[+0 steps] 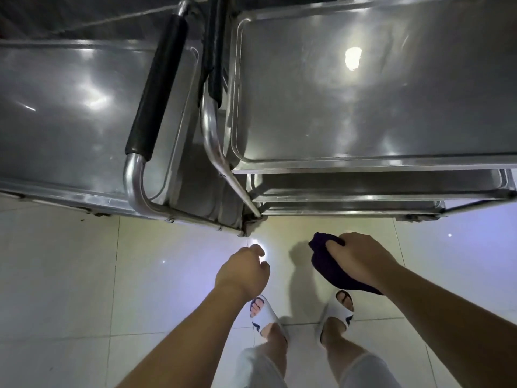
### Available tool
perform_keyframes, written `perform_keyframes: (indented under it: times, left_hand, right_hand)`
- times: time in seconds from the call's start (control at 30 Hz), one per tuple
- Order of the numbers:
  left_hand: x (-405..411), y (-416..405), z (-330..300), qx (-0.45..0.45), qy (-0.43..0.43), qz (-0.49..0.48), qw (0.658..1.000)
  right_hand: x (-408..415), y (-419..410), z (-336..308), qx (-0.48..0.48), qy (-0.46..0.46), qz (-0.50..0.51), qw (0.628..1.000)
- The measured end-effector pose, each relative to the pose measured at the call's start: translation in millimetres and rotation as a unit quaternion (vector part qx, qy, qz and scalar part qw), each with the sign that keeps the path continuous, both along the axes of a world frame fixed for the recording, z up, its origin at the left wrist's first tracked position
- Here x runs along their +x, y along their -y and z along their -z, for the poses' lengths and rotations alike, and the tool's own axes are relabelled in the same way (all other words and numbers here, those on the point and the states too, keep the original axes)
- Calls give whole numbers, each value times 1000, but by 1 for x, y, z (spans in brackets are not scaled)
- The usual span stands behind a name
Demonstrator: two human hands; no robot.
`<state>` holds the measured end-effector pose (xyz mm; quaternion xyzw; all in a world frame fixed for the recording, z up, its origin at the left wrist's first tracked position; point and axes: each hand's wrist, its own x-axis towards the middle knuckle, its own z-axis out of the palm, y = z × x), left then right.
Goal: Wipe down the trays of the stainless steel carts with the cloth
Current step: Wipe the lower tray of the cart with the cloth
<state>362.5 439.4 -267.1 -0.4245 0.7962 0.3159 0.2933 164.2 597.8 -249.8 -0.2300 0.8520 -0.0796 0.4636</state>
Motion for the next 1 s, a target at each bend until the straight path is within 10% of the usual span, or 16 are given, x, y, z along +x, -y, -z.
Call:
perform_keyframes:
  times: [0.43,0.7,1.0]
  left_hand:
    - [-28,99,174,-122,-120,-137,976]
    - [-64,142,241,-186,-342,-229,892]
    - [-96,144,257,-86,-600,-302,736]
  right_hand:
    - [-7,87,189,-118,-84,-13,989]
    - [-36,159,246,-236,-363,-91,897]
    - [-4,193,317,-262,-443,-177,839]
